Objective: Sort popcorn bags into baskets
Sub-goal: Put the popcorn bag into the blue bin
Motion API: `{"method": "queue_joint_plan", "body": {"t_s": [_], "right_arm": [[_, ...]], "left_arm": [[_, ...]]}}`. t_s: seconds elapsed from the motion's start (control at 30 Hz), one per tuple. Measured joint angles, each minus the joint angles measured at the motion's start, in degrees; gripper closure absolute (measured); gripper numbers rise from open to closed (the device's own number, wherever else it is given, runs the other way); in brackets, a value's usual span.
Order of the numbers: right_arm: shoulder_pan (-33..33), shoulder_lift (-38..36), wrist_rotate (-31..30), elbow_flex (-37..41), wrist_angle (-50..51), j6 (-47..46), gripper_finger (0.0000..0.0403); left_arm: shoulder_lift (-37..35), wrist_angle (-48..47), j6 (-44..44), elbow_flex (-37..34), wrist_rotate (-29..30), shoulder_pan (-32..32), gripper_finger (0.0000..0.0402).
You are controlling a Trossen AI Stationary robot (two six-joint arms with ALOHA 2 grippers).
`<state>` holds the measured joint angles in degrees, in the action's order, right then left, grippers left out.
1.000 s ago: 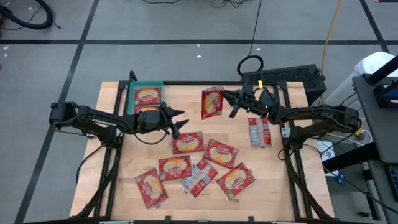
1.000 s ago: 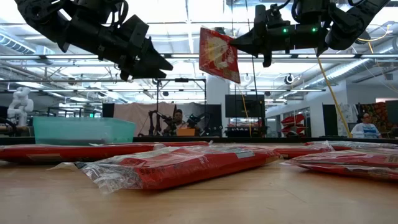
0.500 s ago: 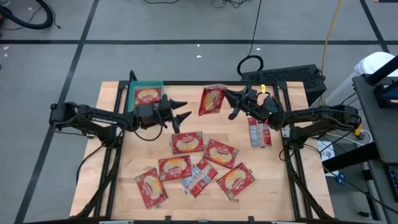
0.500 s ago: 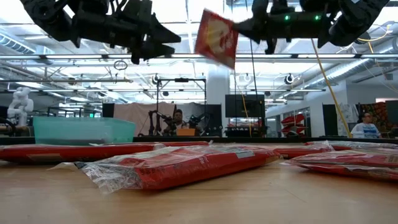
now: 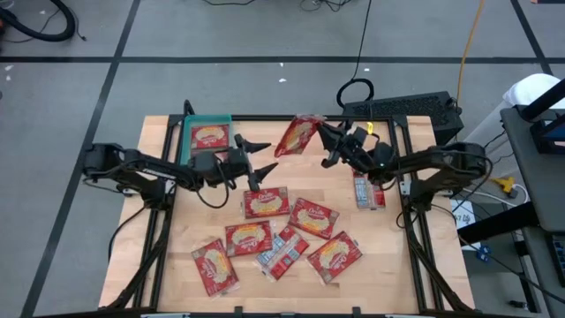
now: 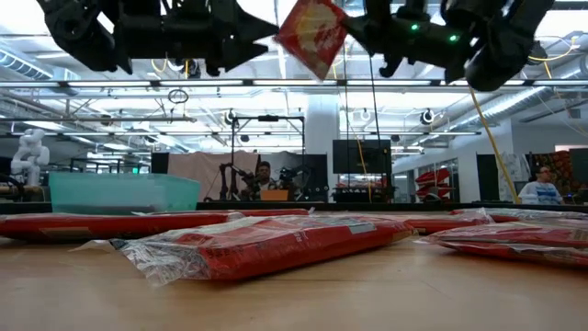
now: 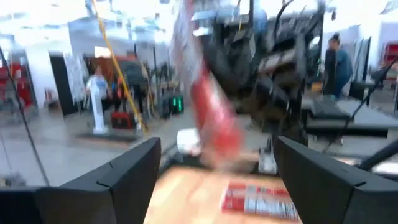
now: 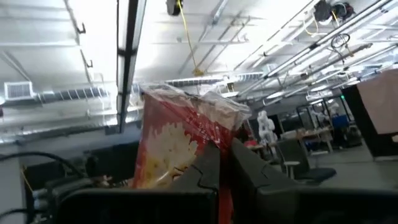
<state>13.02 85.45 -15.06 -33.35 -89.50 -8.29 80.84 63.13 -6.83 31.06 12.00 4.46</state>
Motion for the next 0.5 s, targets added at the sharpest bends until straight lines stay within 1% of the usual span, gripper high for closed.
{"method": "queue_joint_plan", "body": {"t_s": [0.1,0.17,0.27,0.4,0.5], "right_arm": [[0.0,2.6,0.3,-2.9,-0.4,0.3,0.0399],[-0.1,3.8,0.7,-4.9,-0.2,0.9,0.0399],[-0.2,5.4,3.3,-8.1,-0.3,1.9,0.0399],[-0.4,6.5,3.3,-11.4,-0.4,3.3,0.0399],[-0.4,6.9,3.3,-12.3,0.2,4.6,0.0399]], "left_arm": [[2.0,4.1,-1.4,0.6,-0.5,0.1,0.0104],[2.7,4.3,-1.6,1.7,-0.3,0.6,0.0120],[3.0,4.2,0.3,2.9,1.8,1.9,0.0153],[3.1,4.4,0.9,3.4,2.0,3.3,0.0213],[3.0,4.4,0.9,3.3,2.0,3.4,0.0272]]}}
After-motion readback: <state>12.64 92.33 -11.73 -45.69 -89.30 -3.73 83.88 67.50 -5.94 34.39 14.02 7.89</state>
